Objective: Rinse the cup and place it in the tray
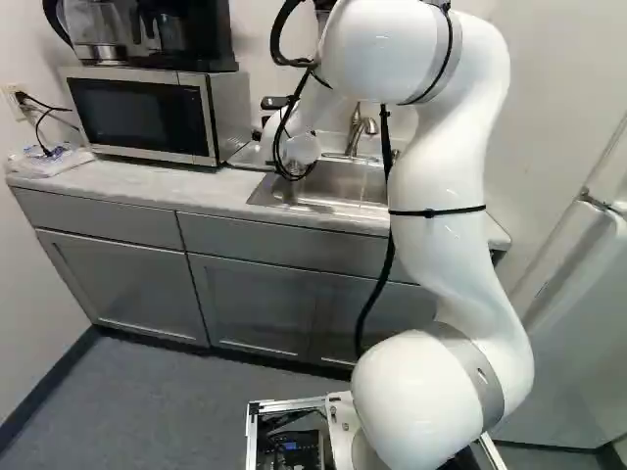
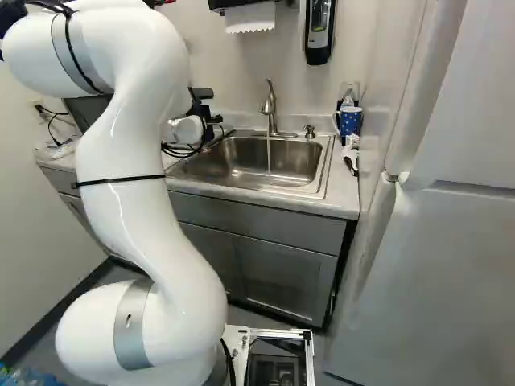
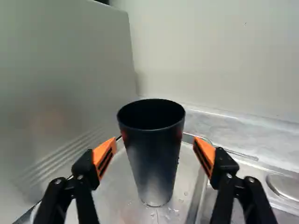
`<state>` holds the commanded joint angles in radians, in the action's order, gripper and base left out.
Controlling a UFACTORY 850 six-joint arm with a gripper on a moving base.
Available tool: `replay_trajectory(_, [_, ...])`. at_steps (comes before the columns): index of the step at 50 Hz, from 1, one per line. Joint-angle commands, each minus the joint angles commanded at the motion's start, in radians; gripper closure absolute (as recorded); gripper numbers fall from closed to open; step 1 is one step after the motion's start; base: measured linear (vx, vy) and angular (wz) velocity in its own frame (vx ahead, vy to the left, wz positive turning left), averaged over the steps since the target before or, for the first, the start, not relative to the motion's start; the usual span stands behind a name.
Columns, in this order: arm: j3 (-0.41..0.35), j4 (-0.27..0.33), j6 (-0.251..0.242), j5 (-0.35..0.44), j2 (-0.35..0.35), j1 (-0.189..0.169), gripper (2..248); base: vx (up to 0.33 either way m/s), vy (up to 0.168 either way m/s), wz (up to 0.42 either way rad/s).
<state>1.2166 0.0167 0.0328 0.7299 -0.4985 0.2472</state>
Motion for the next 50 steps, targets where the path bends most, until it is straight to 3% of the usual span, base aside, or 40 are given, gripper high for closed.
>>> replay_trajectory(3, [0.000,0.000,0.000,0.000,0.000,0.000,29,0.000,0.000,0.000])
replay_trajectory(4, [0.000,0.000,0.000,0.000,0.000,0.000,3,0.000,0.000,0.000])
replay_trajectory(50, [0.022,0.000,0.000,0.000,0.046,0.000,3,0.000,0.000,0.000])
